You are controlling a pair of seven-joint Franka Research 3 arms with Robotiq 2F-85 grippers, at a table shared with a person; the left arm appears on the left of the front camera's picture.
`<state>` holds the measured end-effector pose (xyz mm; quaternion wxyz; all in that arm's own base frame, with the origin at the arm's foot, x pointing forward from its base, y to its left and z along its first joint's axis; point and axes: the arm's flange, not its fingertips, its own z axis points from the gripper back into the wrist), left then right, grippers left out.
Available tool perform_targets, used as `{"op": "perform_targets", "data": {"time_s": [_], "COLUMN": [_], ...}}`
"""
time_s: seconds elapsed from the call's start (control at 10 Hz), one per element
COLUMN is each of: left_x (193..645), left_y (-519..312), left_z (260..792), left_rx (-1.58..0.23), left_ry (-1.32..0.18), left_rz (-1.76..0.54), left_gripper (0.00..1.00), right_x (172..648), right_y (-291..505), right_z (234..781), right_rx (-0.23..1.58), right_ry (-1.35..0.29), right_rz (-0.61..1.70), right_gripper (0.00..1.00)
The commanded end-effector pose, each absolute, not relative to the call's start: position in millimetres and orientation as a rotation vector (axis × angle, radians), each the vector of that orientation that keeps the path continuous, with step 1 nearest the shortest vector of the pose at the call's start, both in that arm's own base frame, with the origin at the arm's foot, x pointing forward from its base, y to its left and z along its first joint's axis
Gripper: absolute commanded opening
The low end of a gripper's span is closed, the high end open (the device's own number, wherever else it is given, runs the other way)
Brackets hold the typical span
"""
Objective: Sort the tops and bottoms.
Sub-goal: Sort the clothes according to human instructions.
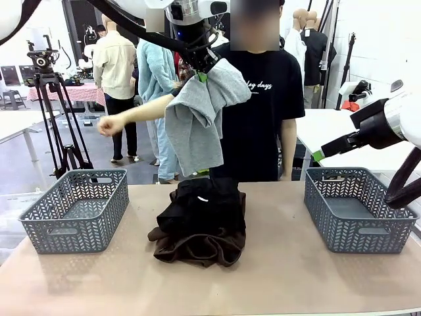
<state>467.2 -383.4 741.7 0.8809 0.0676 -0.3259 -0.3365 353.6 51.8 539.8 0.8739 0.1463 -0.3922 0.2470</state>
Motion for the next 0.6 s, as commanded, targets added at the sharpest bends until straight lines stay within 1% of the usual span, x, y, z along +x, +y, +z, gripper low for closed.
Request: {"op": "perform_targets", "data": {"time_s": [0.0, 0.5], "left_x": [465.3, 465.3], "left_y": [-380.1, -380.1], "left_z": [745.9, 745.9], "left_rx": [0.126, 0.126], "left_ry": [-0.681, -0.681], "left_rz": [-0.694, -0.694], "left_gripper": [0.0, 0.0], "right_x": [354.7, 354.7], "right_y": [52.3, 52.3], "right_z": [538.5, 538.5], "right_rx": [0.323, 0.323], "right_ry": [-0.82, -0.82], "right_rz": [0.508, 0.508], "right_gripper": [1.0, 1.0]}}
